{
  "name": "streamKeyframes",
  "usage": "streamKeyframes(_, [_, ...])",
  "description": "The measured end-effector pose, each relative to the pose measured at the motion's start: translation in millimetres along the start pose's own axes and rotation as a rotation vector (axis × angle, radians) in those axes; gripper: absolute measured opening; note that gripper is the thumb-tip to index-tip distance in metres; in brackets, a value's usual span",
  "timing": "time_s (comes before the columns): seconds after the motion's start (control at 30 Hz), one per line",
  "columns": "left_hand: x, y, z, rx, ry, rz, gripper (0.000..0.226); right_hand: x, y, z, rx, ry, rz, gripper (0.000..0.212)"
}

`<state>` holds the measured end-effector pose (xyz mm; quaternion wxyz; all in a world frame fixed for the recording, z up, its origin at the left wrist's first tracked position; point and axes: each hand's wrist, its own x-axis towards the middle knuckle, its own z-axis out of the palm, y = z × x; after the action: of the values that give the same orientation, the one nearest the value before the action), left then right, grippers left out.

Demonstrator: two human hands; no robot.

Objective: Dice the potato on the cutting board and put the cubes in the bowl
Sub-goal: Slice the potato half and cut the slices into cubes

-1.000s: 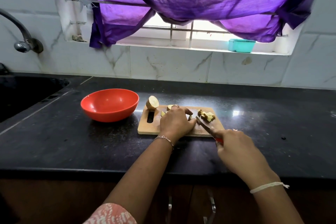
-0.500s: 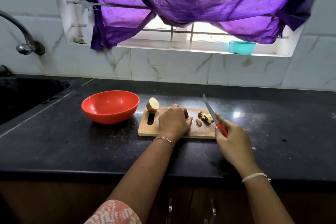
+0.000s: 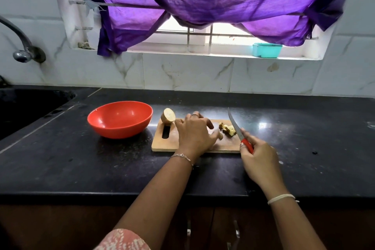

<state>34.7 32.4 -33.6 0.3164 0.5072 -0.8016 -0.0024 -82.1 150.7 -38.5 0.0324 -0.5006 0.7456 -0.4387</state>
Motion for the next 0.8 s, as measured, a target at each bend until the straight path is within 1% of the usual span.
streamKeyframes(0.07, [-0.2,4.8,2.5,0.028,-0.076,0.040,0.037,0.5,-0.1,-0.1,-0.016,0.004,-0.001,0.044])
streamKeyframes(0.1, [0.4,5.9,3.3,0.045,-0.087,0.052,0.036,0.4,-0.2,-0.5,-0.026,0.003,-0.006,0.044])
streamKeyframes(0.27, [2.4,6.3,2.6,-0.029,-0.077,0.035,0.026,1.2,0.9,-1.1,-0.033,-0.031,-0.020,0.040])
streamKeyframes(0.37, [2.1,4.3,1.6,-0.057,-0.072,0.021,0.020,4.5,4.1,-2.3,-0.079,-0.091,-0.031,0.040])
streamKeyframes(0.43, [1.7,4.0,1.8,-0.073,-0.076,0.022,0.024,3.9,7.2,-4.2,-0.109,-0.134,-0.036,0.041])
streamKeyframes(0.5, [1.9,4.9,2.7,-0.048,-0.087,0.041,0.029,3.0,9.9,-4.8,-0.122,-0.137,-0.047,0.041])
streamKeyframes(0.57, [2.9,5.7,3.7,-0.023,-0.103,0.051,0.030,2.6,11.0,-3.6,-0.130,-0.127,-0.060,0.043])
streamKeyframes(0.67, [4.2,4.4,4.5,-0.049,-0.097,0.029,0.030,1.7,10.7,-2.5,-0.137,-0.132,-0.080,0.046])
streamKeyframes(0.8, [4.4,-0.4,1.7,-0.065,-0.083,-0.009,0.028,3.2,11.1,-4.8,-0.125,-0.138,-0.058,0.039])
